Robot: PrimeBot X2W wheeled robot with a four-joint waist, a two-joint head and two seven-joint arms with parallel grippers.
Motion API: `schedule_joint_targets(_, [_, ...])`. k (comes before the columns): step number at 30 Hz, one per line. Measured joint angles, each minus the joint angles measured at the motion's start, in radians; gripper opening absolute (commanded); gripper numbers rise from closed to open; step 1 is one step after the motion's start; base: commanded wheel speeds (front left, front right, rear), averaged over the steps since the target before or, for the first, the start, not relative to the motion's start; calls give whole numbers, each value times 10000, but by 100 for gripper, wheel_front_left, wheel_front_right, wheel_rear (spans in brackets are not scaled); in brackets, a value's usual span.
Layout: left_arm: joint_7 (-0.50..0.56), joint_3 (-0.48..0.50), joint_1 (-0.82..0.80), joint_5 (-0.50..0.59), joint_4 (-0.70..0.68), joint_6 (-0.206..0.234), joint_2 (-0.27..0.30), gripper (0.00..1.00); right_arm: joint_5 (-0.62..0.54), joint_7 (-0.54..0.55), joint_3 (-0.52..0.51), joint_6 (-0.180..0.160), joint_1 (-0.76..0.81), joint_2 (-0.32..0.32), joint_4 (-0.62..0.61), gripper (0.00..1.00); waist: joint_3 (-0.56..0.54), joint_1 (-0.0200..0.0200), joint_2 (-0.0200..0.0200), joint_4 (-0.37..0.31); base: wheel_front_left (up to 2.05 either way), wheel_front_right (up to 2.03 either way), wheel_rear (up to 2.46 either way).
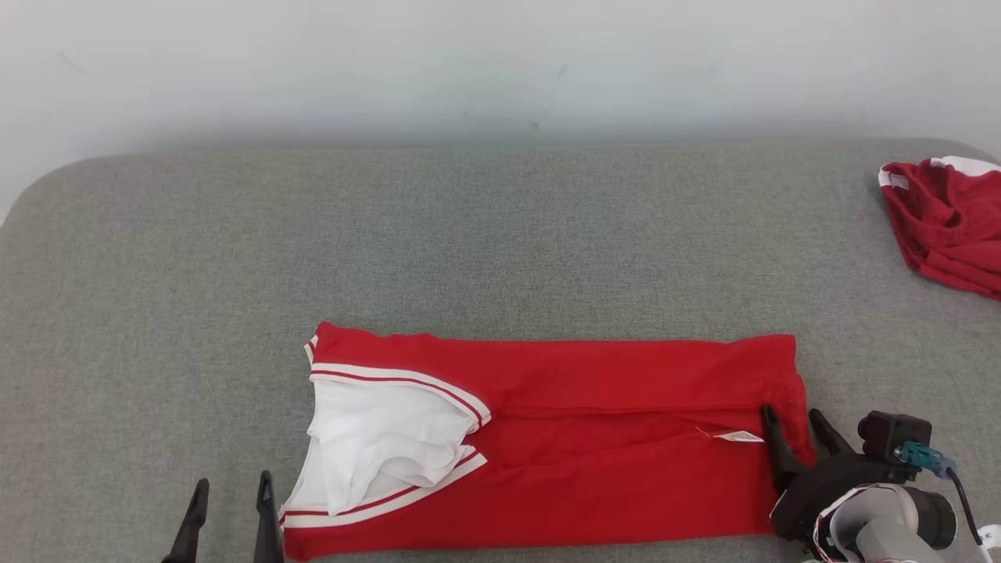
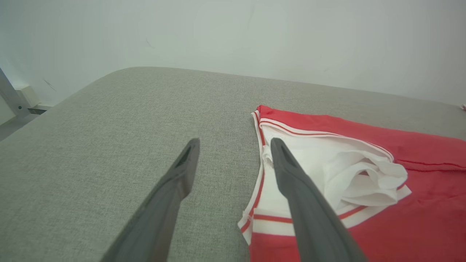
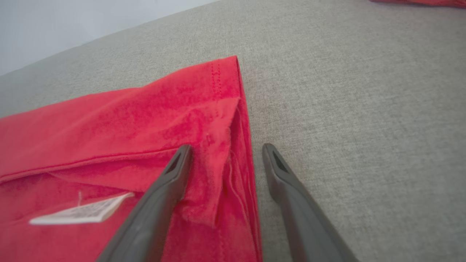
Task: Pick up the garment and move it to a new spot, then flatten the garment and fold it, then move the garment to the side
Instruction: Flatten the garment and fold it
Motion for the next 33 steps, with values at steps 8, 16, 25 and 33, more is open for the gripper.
schedule_joint_targets(8, [0,-105,-1,-25,234,180,-8,100,196,-15,232,0,-330,81,454,0,38,1,0,13,0,0,0])
schedule_joint_targets(16, [0,-69,34,105,297,324,-8,100,639,-270,-351,0,-383,-965,345,0,-141,1,0,-43,0,0,0])
schedule_joint_targets(25, [0,-234,137,73,245,445,-8,100,-94,-326,-993,0,-320,-1574,-362,0,-281,1,0,-161,0,0,0])
schedule_joint_targets(33, [0,-412,183,42,301,483,-8,100,-453,-257,-569,0,160,-756,-2408,0,-465,0,0,-286,0,0,0])
